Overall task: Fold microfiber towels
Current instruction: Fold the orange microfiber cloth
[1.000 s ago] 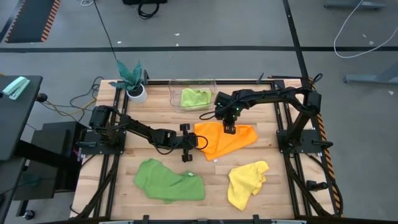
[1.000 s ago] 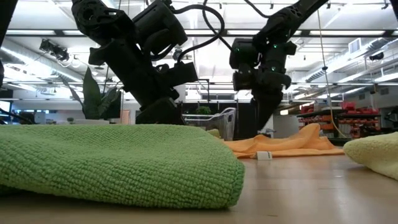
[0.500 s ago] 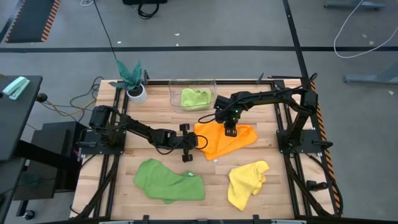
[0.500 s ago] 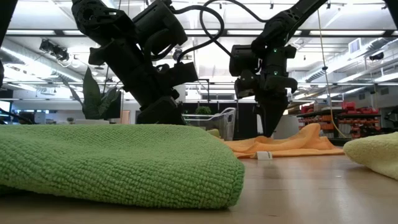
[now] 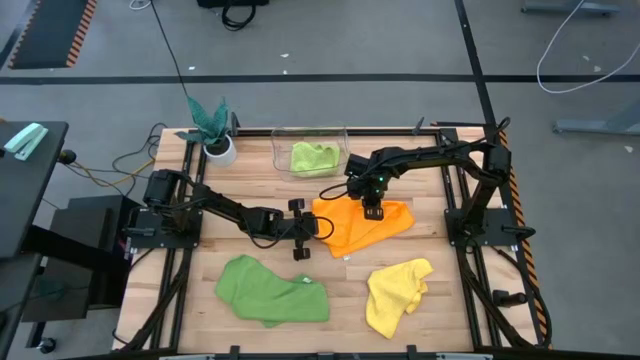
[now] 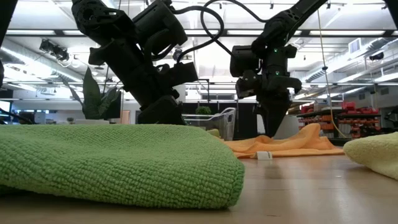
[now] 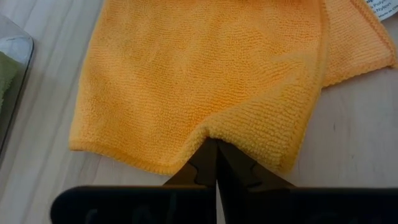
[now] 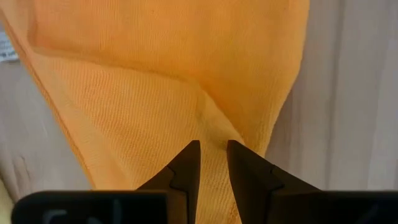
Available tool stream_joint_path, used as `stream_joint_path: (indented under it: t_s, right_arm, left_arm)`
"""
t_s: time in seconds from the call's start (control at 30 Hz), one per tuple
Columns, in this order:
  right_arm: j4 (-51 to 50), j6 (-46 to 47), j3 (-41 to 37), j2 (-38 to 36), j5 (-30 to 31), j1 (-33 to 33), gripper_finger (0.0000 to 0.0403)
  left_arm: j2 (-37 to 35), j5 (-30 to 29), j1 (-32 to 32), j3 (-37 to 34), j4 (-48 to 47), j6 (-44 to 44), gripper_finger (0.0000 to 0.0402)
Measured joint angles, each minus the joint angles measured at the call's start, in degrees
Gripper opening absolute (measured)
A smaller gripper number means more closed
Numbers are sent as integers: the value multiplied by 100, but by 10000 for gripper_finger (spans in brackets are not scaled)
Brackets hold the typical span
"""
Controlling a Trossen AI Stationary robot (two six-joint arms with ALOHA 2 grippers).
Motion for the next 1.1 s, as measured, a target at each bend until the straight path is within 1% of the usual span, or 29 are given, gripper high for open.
stream_joint_path:
  t_s: [0.17, 0.3, 0.5, 0.73, 0.87, 1.03, 1.1]
  right_arm:
    - [-118, -161, 0, 0, 2, 0, 88]
    - [-113, -217, 0, 0, 63, -2, 88]
    - [-111, -321, 0, 0, 405, -2, 88]
    - [-115, -455, 0, 0, 951, 42, 88]
    - [-113, -457, 0, 0, 973, 42, 88]
    - [-122, -455, 0, 0, 979, 198, 88]
    - [-122, -455, 0, 0, 981, 332, 88]
  left_arm:
    - [0, 0, 0, 0, 0, 0, 5]
    - [0, 0, 0, 0, 2, 0, 12]
    - [0, 0, 1, 0, 0, 2, 5]
    - [0, 0, 6, 0, 1, 9, 15]
    - [0, 1, 17, 0, 1, 11, 5]
    - [0, 2, 71, 0, 2, 13, 17]
    - [0, 2, 92, 0, 2, 9, 15]
